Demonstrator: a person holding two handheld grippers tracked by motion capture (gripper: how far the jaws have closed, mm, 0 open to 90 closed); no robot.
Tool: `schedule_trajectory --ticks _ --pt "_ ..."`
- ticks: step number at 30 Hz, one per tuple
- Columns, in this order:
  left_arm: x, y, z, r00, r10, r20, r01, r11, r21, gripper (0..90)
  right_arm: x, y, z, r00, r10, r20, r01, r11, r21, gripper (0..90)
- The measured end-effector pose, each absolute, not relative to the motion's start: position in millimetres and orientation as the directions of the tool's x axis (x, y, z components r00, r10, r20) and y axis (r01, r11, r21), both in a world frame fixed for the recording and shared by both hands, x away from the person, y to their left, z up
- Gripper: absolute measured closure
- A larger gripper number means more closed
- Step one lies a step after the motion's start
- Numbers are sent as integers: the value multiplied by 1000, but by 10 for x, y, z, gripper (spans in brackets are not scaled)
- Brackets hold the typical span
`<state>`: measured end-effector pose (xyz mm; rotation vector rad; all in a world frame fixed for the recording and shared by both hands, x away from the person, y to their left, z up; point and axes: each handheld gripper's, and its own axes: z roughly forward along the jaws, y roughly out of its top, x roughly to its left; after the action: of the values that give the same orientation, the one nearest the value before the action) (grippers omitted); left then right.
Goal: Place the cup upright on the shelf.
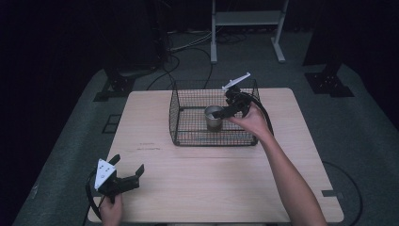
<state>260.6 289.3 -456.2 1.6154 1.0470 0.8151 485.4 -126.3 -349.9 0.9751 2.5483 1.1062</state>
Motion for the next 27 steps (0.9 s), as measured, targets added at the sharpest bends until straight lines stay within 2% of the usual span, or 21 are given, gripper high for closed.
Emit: schedule_trajectory --ticks 27 --pt "2609 2857 -4558 404 914 29 240 -136 961 0 4478 -1538 -3487 -791 608 72 459 512 726 128"
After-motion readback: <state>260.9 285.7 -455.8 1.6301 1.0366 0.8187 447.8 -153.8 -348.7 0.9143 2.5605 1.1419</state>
